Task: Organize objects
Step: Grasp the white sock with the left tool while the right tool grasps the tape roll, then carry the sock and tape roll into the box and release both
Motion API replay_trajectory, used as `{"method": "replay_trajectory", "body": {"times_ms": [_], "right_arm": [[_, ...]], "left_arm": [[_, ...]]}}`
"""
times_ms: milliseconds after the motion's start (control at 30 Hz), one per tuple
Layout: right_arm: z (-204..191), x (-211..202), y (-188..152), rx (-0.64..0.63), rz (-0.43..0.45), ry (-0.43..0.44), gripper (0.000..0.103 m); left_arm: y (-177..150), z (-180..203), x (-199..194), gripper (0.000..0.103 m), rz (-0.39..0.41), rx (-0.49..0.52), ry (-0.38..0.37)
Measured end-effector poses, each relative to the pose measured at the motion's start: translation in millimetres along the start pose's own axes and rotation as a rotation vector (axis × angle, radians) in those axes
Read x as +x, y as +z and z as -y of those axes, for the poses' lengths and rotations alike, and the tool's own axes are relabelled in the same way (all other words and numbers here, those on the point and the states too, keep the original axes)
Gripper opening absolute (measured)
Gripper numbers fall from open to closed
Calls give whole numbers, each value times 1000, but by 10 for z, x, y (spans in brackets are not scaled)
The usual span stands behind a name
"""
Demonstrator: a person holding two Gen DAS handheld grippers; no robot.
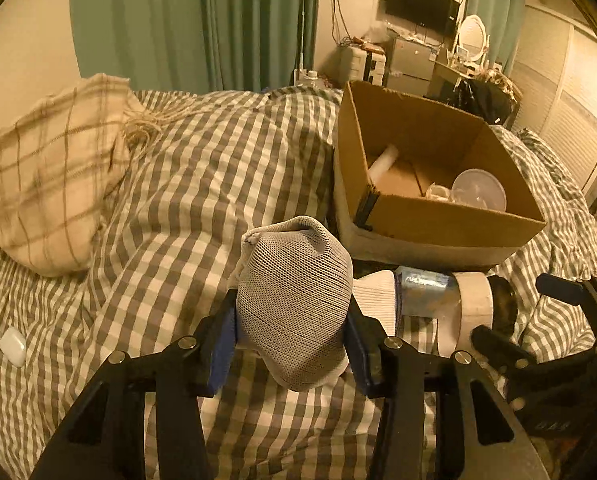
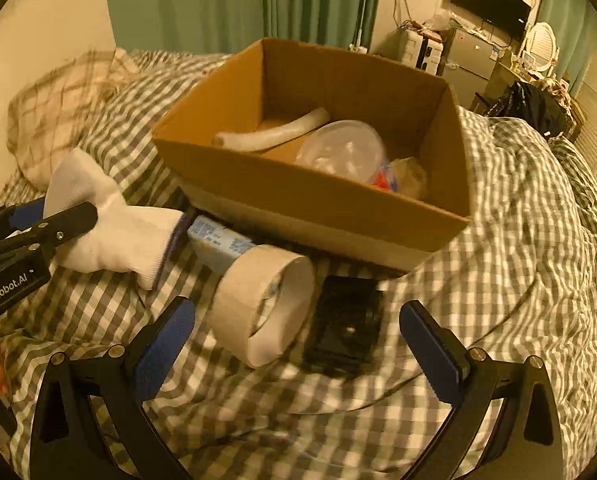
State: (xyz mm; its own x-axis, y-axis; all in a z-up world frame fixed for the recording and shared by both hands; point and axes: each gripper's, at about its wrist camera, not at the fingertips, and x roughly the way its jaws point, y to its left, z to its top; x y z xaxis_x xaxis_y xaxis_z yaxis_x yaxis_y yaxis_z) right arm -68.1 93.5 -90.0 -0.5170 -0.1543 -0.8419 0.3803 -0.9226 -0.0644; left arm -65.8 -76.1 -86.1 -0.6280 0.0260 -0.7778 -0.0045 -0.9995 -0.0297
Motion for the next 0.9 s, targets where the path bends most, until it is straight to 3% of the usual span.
{"method": "replay_trajectory", "body": {"times_ms": [167, 267, 333, 467, 500, 700, 900], "right_arm": [[-220, 161, 21, -35, -35, -50, 102], [-245, 314, 18, -34, -77, -80, 90], [-213, 405, 4, -19, -111, -78, 70], [-155, 336, -24, -4, -101, -63, 45], [-149, 294, -26, -6, -93, -63, 35], [-115, -14, -128, -1, -39, -36, 31], [-135, -451, -93, -14, 56, -62, 30]], "left_arm": [[-23, -4, -9, 49, -2, -3, 0], [-43, -24, -36, 49, -3, -10, 2], [-58, -32, -58, 49, -4, -13, 3], [-105, -31, -92, 49, -11, -7, -2], [-120, -23, -105, 49, -13, -4, 1], [-192, 36, -226, 49, -7, 15, 0], [-256, 114, -406, 49, 2, 29, -10]]}}
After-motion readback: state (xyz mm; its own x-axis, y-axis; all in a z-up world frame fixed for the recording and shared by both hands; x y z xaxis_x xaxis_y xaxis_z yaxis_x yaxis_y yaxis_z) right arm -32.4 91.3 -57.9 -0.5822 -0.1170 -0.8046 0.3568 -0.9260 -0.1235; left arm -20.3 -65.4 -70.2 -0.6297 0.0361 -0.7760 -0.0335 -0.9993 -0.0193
